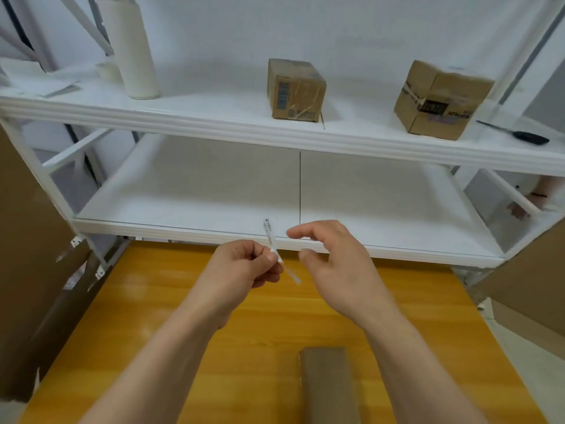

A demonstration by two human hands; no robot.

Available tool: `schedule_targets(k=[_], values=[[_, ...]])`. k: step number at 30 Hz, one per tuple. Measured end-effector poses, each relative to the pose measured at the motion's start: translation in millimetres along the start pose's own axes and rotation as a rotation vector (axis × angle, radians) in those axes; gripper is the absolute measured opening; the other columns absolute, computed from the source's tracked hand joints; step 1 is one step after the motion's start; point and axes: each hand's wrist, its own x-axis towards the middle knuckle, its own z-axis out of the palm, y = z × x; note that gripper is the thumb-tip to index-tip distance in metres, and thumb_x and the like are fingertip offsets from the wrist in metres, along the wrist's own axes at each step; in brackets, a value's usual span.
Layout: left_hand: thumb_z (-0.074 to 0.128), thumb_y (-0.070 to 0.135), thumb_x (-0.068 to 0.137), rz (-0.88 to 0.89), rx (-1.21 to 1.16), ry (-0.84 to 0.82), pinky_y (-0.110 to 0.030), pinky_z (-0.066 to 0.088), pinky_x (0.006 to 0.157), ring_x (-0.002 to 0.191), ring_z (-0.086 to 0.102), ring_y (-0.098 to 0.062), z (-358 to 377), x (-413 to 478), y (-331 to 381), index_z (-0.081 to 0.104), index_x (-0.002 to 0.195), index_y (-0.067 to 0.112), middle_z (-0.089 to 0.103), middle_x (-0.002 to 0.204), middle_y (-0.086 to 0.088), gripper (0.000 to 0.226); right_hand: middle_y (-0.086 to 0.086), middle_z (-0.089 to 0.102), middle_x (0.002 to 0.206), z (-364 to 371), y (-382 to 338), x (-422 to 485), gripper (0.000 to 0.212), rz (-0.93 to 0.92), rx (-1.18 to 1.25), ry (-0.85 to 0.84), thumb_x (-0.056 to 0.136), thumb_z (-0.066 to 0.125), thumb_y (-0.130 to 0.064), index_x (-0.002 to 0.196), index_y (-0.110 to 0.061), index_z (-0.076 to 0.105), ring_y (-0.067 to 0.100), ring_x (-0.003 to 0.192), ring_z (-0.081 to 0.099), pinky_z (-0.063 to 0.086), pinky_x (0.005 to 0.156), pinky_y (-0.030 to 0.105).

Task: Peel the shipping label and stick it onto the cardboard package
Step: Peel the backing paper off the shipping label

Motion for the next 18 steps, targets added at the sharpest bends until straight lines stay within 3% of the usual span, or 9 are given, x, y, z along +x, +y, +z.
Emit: schedule_targets(k=[5, 12, 18], values=[[0.065, 0.019, 0.095, 0.078, -0.013, -0.047, -0.031, 0.051, 0.078, 0.076, 0.069, -0.012, -5, -14, 6, 0.071, 0.086, 0.009, 0.074, 0.076, -0.001, 0.015, -0.017, 0.073, 0.109, 2, -13, -7, 0.025, 0.054, 0.173, -0.101, 0.096, 0.062, -0.019, 0.117, -0.03, 0.072, -0.005, 0.104, 0.065, 0.053, 0.096, 0.024], [0.064, 0.017, 0.095, 0.104, -0.053, -0.091, -0.026, 0.052, 0.075, 0.077, 0.069, -0.011, -11, -22, 9, 0.073, 0.091, 0.007, 0.075, 0.078, -0.003, 0.014, -0.014, 0.076, 0.105, 4, -13, -12, 0.024, 0.081, 0.241, -0.103, 0.095, 0.064, -0.017, 0.113, -0.029, 0.075, 0.001, 0.103, 0.068, 0.055, 0.097, 0.033], [0.062, 0.01, 0.096, 0.102, -0.066, -0.101, -0.026, 0.053, 0.078, 0.082, 0.071, -0.012, -10, -27, 11, 0.074, 0.086, 0.014, 0.077, 0.08, -0.002, 0.016, -0.013, 0.077, 0.106, 2, -14, -16, 0.025, 0.083, 0.282, -0.103, 0.095, 0.063, -0.014, 0.113, -0.028, 0.076, -0.001, 0.104, 0.068, 0.055, 0.099, 0.031]])
